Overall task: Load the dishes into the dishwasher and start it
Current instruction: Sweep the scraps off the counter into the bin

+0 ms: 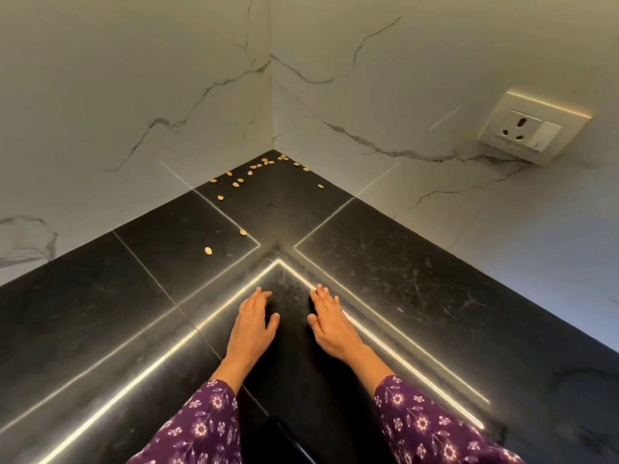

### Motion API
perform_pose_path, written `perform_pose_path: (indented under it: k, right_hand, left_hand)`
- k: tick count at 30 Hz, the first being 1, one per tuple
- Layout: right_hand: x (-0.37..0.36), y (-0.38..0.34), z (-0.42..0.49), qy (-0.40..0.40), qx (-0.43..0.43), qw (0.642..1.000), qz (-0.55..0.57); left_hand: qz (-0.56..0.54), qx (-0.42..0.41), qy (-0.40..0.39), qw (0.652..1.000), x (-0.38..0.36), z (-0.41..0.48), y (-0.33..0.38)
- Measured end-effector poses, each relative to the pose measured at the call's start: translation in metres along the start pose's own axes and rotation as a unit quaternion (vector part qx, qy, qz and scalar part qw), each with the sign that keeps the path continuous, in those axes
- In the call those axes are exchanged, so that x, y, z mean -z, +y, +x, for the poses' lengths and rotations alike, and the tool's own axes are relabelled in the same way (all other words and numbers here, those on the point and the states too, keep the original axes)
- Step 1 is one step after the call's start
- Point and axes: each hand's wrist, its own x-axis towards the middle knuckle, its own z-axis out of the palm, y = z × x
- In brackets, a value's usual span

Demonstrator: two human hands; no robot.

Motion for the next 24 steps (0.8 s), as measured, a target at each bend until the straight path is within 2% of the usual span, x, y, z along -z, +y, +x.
perform_pose_path:
  k: [3,6,9,11,15,17,21,24]
  right_hand:
    - [-0.001,-0.006,0.018,0.000,0.031,0.997,0.075]
    - [0.011,0.003,0.039,0.084,-0.036,0.990,0.103]
    - [0.016,0.009,0.051,0.063,-0.079,0.993,0.065]
    - [0.006,0.002,0.053,0.022,-0.040,0.999,0.027]
    - [-0.018,-0.024,0.046,-0.020,0.090,0.993,-0.074]
    - [-0.020,-0.036,0.050,-0.033,0.132,0.989,-0.054]
    - [-0.017,-0.054,0.103,0.038,0.106,0.991,0.070]
    - [-0.012,-0.079,0.166,0.062,0.125,0.990,0.029]
  left_hand:
    - [0.001,-0.002,0.013,1.000,0.012,0.010,-0.015]
    - [0.001,0.001,0.022,1.000,0.021,0.030,-0.033]
    - [0.000,0.001,0.033,0.999,0.028,0.055,-0.049]
    - [-0.003,-0.005,0.054,0.999,0.033,0.072,-0.054]
    - [-0.010,0.000,0.103,0.995,0.037,0.091,-0.063]
    - [-0.009,-0.002,0.137,0.991,0.035,0.093,-0.072]
    - [-0.048,0.032,0.213,0.975,0.031,0.096,-0.078]
    - [-0.089,0.036,0.201,0.975,0.031,0.097,-0.075]
